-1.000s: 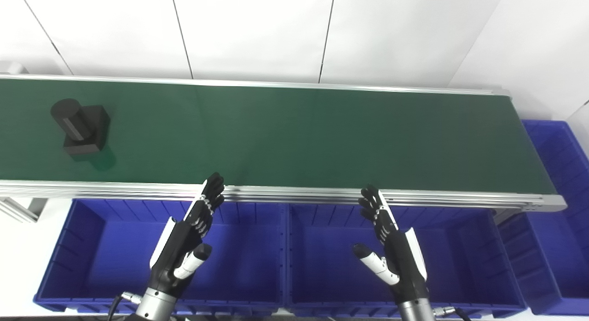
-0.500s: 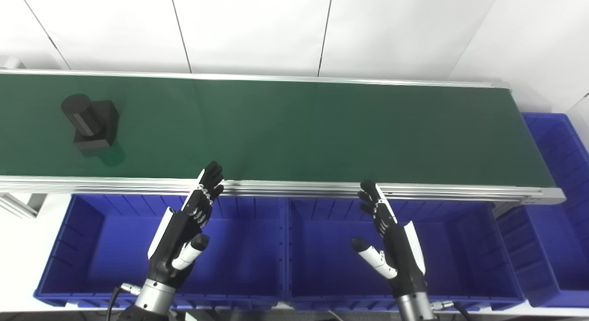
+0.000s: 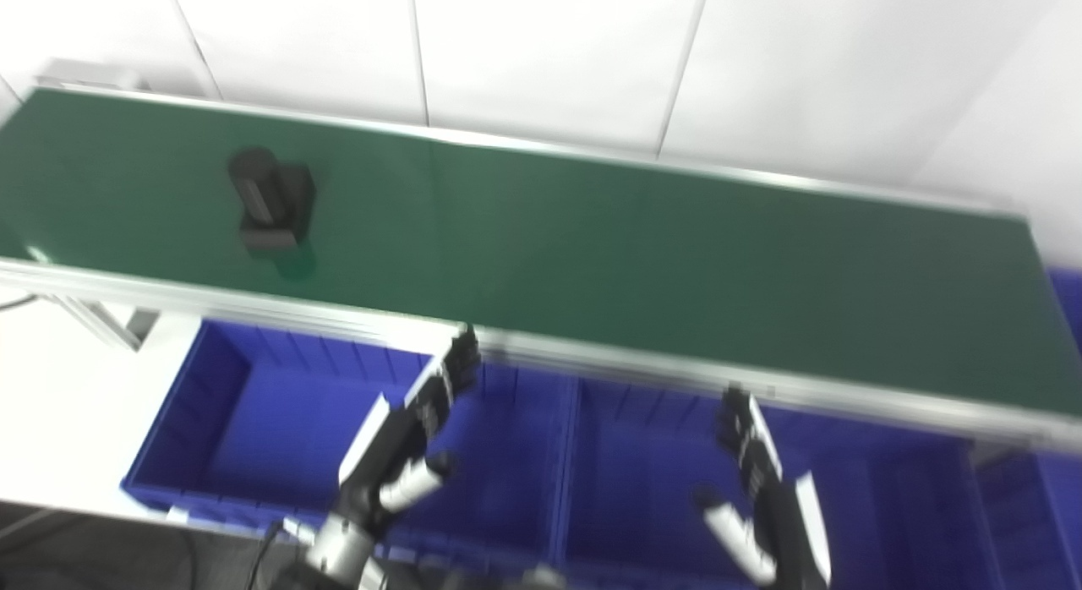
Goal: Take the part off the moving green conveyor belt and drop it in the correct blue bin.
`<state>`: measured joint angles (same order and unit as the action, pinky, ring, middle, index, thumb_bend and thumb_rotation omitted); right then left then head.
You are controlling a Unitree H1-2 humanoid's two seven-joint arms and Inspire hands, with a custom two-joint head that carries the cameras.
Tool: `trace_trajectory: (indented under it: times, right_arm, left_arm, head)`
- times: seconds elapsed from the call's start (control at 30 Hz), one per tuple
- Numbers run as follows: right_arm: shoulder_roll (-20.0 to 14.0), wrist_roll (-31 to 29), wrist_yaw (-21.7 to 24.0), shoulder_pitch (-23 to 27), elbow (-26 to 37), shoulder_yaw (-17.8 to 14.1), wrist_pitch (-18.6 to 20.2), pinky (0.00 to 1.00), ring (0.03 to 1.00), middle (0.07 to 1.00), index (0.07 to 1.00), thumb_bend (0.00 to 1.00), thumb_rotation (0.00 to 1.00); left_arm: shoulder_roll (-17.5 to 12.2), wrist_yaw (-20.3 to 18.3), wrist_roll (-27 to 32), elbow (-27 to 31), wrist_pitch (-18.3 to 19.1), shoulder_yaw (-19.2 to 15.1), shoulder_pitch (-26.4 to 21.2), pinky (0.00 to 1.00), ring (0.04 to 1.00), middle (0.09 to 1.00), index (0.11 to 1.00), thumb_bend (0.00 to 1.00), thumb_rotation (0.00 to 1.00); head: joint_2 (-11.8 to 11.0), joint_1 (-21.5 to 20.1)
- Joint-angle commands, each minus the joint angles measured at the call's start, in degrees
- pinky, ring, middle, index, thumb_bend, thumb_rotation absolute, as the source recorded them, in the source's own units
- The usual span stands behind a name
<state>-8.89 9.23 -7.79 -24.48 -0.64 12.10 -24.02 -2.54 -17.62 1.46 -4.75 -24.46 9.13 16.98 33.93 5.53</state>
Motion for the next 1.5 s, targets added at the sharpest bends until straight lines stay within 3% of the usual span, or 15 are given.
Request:
trace_trajectory:
  times: [0.0,0.17,0.3,0.5,0.8,0.9,1.0,1.17,1.33,1.43,1.47]
  right_arm:
    - [-1.22,-0.84,-1.86,0.40,-0.05,0.67,-2.91,0.90,0.935,0.955,0.989,0.63,0.78]
    - [-2.48,-2.96,-1.93,0.84,-1.60,1.50,-2.90,0.95,0.958,0.967,1.000,0.61,0.82]
    - [-3.40,-3.37,-2.57,1.56,-2.87,2.12,-2.91,0.99,0.988,0.993,1.000,0.50,0.84]
    - [-3.25,-4.78,-2.38,2.05,-5.35,1.65,-2.91,1.00,1.000,1.000,1.000,0.46,0.82]
    - [-4.51,-3.26,-4.18,2.26,-5.05,2.48,-2.91,1.00,1.000,1.000,1.000,0.45,0.86]
    - [-4.18,-5.87,-2.35,1.90,-4.13,1.84,-2.91,1.00,1.000,1.000,1.000,0.48,0.83]
    - [-4.07,-4.89,-4.06,1.63,-2.70,1.31,-2.91,1.00,1.000,1.000,1.000,0.48,0.83]
    - [-4.66,-2.99,-6.59,0.80,1.81,-0.48,-2.91,1.00,1.000,1.000,1.000,0.39,0.81]
    - [-4.37,-4.00,-6.05,1.32,7.56,-3.12,-2.90,1.00,0.980,0.984,1.000,0.55,0.88]
    - [-3.98,-1.81,-5.80,1.96,10.29,-5.05,-2.81,1.00,0.974,0.978,1.000,0.60,0.91]
    - [-3.77,-1.13,-5.58,2.17,10.92,-5.73,-2.76,1.00,0.983,0.971,1.000,0.65,0.93]
  left_arm:
    - [0.58,1.65,-1.43,0.46,-2.46,0.49,-0.32,0.93,0.973,0.994,0.974,0.91,0.79]
    - [0.47,5.08,-4.27,-0.83,-2.46,2.09,-0.82,0.87,0.932,0.955,0.932,0.95,0.79]
    - [-0.14,7.35,-4.95,-2.11,-2.46,3.89,-1.44,0.88,0.931,0.953,0.929,0.94,0.78]
    - [-1.23,12.75,-6.92,-3.87,-2.47,6.91,-2.49,0.84,0.905,0.925,0.901,0.97,0.78]
    - [-2.71,17.13,-6.48,-4.90,-2.47,10.33,-3.59,0.82,0.891,0.912,0.886,0.98,0.77]
    - [-3.03,18.26,-6.80,-4.90,-2.47,11.07,-3.76,0.82,0.894,0.914,0.886,0.98,0.78]
    - [-3.16,18.87,-6.55,-4.80,-2.47,11.63,-3.81,0.82,0.892,0.913,0.884,0.98,0.79]
    - [-3.52,19.70,-6.64,-5.00,-2.47,12.30,-4.21,0.82,0.891,0.912,0.882,0.97,0.78]
    - [-3.74,20.71,-6.99,-5.35,-2.47,12.86,-4.49,0.81,0.886,0.910,0.884,0.98,0.79]
    - [-3.71,20.91,-6.64,-5.57,-2.47,13.03,-4.66,0.82,0.889,0.910,0.885,0.97,0.78]
    - [-3.69,21.17,-6.72,-5.65,-2.47,13.12,-4.71,0.81,0.884,0.906,0.881,0.98,0.78]
  head:
    - [-0.77,0.95]
    - [-3.69,4.61]
    - [-7.40,7.68]
    - [-9.99,8.71]
    - [-10.29,8.68]
    - [-10.33,8.72]
    - [-10.30,8.85]
    - [-10.28,8.50]
    - [-10.24,8.27]
    - [-10.26,7.98]
    - [-10.26,7.98]
